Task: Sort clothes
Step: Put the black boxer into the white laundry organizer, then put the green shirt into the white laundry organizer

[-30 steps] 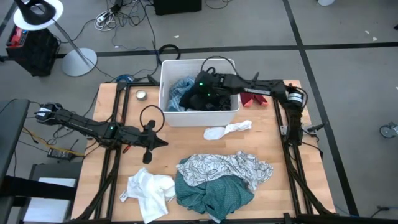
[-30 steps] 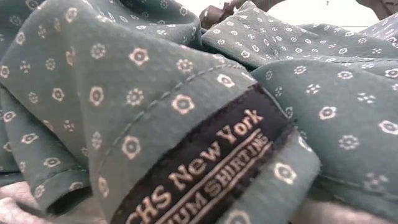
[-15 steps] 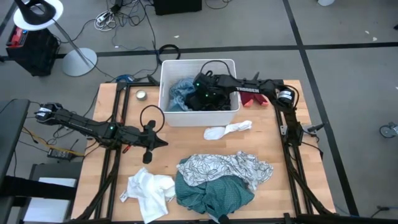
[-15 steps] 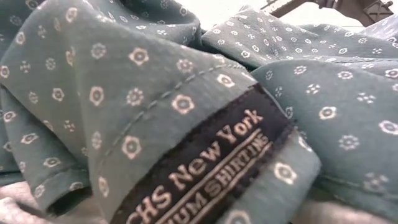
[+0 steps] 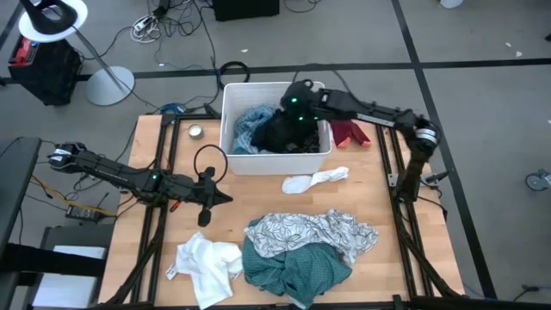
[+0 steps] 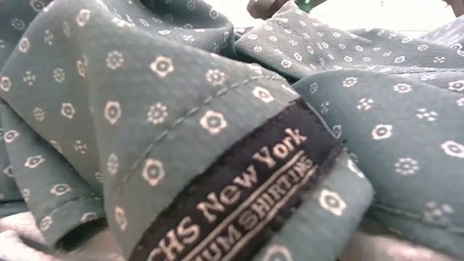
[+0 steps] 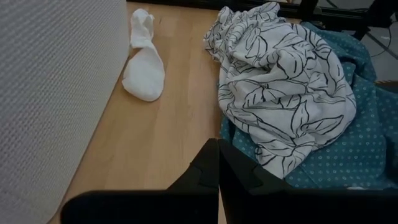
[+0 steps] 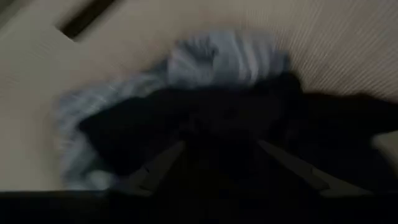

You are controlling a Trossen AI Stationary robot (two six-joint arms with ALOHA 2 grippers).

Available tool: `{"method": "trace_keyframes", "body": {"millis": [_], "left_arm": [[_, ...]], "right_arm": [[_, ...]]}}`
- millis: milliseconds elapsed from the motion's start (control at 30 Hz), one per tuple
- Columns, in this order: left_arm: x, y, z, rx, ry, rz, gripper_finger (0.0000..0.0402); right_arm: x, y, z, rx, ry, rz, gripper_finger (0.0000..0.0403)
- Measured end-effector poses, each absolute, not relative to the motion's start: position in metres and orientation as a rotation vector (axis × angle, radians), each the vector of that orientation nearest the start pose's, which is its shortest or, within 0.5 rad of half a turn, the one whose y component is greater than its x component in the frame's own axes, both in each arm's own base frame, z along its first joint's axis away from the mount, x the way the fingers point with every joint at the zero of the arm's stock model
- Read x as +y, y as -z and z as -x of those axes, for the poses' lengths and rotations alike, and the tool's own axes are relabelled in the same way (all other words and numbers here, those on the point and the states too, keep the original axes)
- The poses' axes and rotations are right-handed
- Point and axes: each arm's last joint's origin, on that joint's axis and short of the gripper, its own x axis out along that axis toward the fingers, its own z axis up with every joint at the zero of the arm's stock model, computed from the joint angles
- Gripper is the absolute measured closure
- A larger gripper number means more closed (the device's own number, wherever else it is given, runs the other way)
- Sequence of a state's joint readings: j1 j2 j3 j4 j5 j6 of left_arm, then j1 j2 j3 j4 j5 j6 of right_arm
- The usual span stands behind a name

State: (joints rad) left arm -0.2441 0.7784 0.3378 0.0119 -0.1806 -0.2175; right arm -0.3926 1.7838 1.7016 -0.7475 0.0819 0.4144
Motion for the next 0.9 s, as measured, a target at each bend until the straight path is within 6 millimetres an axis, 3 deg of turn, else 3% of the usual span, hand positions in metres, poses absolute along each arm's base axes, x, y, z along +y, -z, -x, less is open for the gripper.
{"method": "trace_keyframes", "body": {"millis": [233, 467, 633, 900], "left_arm": [[-0.035, -0.201, -0.164, 0.398, 0.019, 0.132, 0.0398], [-0.036, -0.209, -0.167, 0.316, 0.024, 0.173, 0.0398], [-0.036, -0.210, -0.167, 0.304, 0.025, 0.175, 0.0398], [-0.036, -0.210, -0.167, 0.301, 0.014, 0.230, 0.0398]], "right_arm": [[-0.118, -0.387, -0.320, 0.629, 0.546, -0.430, 0.0210], [-0.071, -0.416, -0.284, 0.632, 0.541, -0.329, 0.0213], [-0.033, -0.411, -0.269, 0.631, 0.445, -0.279, 0.0214], [0.021, -0.363, -0.235, 0.574, 0.356, -0.298, 0.0221]]}}
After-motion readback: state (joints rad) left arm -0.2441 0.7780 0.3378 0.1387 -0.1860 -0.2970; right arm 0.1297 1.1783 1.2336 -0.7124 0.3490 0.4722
